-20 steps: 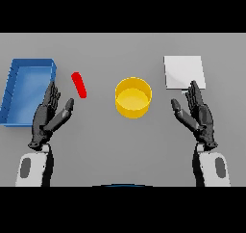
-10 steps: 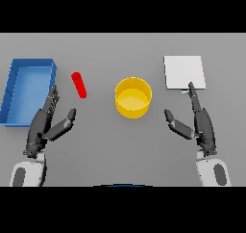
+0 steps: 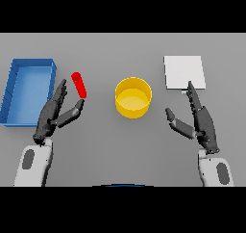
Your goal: Pick up the red beaker and tilt it to pour out 1 green nut into yellow bowl. Pick up the yellow bowl and place it on the metallic measuring scale.
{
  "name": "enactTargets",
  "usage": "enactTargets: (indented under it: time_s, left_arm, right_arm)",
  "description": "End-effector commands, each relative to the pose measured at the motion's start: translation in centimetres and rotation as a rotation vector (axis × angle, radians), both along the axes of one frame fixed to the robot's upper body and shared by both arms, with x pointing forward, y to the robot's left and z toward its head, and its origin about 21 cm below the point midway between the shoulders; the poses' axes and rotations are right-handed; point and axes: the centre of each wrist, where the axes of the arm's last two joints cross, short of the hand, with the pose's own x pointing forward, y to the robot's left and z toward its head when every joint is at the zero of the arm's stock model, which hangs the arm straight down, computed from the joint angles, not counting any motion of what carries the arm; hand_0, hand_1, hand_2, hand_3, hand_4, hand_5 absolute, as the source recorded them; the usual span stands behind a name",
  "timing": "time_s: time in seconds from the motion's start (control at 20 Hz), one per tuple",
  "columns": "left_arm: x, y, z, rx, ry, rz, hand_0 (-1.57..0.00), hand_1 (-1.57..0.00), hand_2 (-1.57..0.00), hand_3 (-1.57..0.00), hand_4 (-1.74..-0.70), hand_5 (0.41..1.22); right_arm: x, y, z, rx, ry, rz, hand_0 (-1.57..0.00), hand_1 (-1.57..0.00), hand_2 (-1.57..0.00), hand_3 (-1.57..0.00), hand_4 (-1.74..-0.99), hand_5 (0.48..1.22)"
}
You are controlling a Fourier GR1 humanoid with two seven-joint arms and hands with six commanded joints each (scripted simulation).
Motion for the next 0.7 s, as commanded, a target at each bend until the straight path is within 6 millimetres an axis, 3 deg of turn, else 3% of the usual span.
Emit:
enactTargets:
  time_s: [0.0, 0.2, 0.65]
  left_arm:
    - [1.1, 0.3, -0.1, 0.010, 0.006, 0.006, 0.00, 0.00, 0.00, 0.00, -1.18, 0.648]
    - [3.8, -0.1, -0.6, 0.021, 0.010, -0.022, 0.00, 0.00, 0.00, 0.00, -1.18, 0.636]
    - [7.7, -1.7, -1.0, 0.081, 0.012, -0.030, 0.00, 0.00, 0.00, 0.00, -1.20, 0.664]
  right_arm:
    - [0.1, 0.2, 0.0, 0.005, -0.003, 0.003, 0.00, 0.00, 0.00, 0.00, -1.219, 0.626]
    - [-0.3, 0.1, 0.0, 0.006, -0.007, 0.007, 0.00, 0.00, 0.00, 0.00, -1.229, 0.626]
    - [-0.4, 0.4, -0.1, 0.018, 0.003, 0.007, 0.00, 0.00, 0.00, 0.00, -1.233, 0.634]
